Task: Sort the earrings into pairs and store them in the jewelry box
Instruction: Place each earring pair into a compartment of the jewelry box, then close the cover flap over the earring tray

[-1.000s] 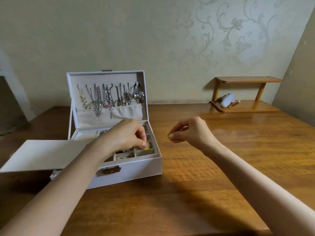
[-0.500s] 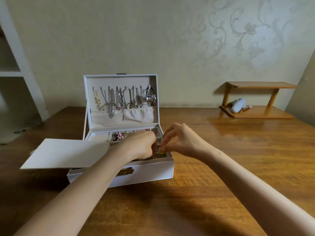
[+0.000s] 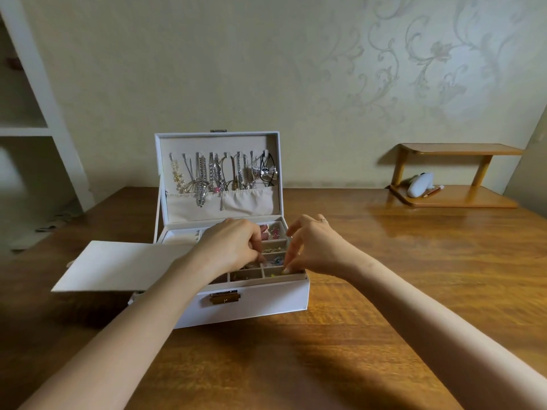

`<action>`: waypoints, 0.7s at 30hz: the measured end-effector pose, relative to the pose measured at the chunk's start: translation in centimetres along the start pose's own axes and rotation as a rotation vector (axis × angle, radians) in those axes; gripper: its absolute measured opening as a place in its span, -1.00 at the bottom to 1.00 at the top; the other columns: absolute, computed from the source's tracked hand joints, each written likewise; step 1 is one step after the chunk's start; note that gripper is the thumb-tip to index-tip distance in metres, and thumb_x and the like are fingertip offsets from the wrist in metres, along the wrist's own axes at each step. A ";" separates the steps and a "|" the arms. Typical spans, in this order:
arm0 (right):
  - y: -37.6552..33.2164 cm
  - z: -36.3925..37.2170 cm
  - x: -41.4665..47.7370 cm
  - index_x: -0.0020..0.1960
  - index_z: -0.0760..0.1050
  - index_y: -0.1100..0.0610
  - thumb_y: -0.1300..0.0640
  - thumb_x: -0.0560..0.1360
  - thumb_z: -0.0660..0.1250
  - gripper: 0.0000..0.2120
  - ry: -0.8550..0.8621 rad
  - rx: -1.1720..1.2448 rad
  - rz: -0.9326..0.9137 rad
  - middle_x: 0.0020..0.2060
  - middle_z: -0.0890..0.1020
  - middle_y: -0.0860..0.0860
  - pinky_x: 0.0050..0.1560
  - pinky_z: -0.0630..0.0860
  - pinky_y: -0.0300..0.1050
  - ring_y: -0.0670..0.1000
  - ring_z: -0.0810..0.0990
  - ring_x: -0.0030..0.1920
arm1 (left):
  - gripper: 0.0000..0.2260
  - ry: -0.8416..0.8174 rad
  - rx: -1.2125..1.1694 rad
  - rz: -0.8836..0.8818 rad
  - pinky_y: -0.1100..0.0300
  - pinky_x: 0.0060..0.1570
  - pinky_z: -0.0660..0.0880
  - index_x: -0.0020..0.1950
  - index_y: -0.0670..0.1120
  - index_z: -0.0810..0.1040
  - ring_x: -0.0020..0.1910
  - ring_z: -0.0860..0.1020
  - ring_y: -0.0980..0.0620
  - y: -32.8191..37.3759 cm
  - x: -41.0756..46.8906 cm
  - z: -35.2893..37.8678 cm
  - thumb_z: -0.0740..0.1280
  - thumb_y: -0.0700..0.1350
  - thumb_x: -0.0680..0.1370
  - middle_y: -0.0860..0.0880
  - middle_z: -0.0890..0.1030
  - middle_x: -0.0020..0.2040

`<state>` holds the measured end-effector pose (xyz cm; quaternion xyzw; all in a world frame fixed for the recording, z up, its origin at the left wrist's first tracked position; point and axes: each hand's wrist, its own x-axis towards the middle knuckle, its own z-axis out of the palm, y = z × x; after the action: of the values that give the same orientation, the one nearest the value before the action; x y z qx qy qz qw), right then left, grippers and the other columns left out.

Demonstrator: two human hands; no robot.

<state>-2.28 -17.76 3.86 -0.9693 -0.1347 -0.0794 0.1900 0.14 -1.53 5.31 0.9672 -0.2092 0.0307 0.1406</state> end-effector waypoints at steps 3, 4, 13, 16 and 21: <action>-0.2 0.1 0.4 -0.10 0.69 0.01 0.07 0.28 0.53 -0.81 -0.021 -0.042 0.010 0.14 0.46 -0.03 0.24 0.30 -0.10 0.06 0.32 0.22 | -0.83 -0.029 0.008 0.022 0.20 -0.29 0.33 -0.23 0.04 0.51 -0.22 0.47 0.08 0.4 -0.1 0.2 0.49 0.00 0.37 0.14 0.46 -0.31; -0.1 0.2 0.5 -0.10 0.69 0.01 0.07 0.28 0.53 -0.80 -0.029 -0.044 0.019 0.14 0.46 -0.02 0.26 0.30 -0.08 0.07 0.32 0.22 | -0.81 -0.052 0.032 0.038 0.20 -0.31 0.32 -0.20 0.03 0.51 -0.21 0.47 0.07 0.8 -0.1 0.3 0.49 0.02 0.36 0.12 0.47 -0.28; -0.2 0.7 0.2 -0.02 0.61 0.16 0.15 0.39 0.37 -0.81 0.066 -0.194 0.025 0.15 0.41 0.08 0.18 0.40 0.00 0.13 0.33 0.20 | -0.88 -0.094 0.228 0.062 0.15 -0.20 0.31 -0.06 -0.09 0.46 -0.10 0.45 -0.05 1.9 0.7 1.2 0.35 -0.15 0.45 -0.05 0.51 -0.05; -0.2 0.9 0.1 -0.04 0.58 0.16 0.16 0.39 0.36 -0.84 0.081 -0.183 0.024 0.13 0.41 0.08 0.16 0.40 -0.01 0.12 0.33 0.19 | -0.88 -0.076 0.206 0.050 0.14 -0.20 0.32 -0.03 -0.10 0.50 -0.09 0.46 -0.05 1.6 0.9 1.6 0.34 -0.17 0.45 -0.06 0.54 -0.02; 0.1 0.1 -0.1 -0.15 0.60 0.06 0.04 0.32 0.50 -0.83 0.054 0.011 0.046 0.05 0.45 0.04 0.13 0.39 -0.06 0.04 0.36 0.12 | -0.83 -0.085 -0.023 0.022 0.19 -0.30 0.33 -0.17 0.01 0.46 -0.20 0.47 0.06 0.4 0.2 0.5 0.44 0.00 0.43 0.09 0.47 -0.25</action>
<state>-2.33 -17.79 3.74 -0.9686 -0.1075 -0.1002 0.2005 0.15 -2.09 4.95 0.9636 -0.2259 -0.0112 0.1422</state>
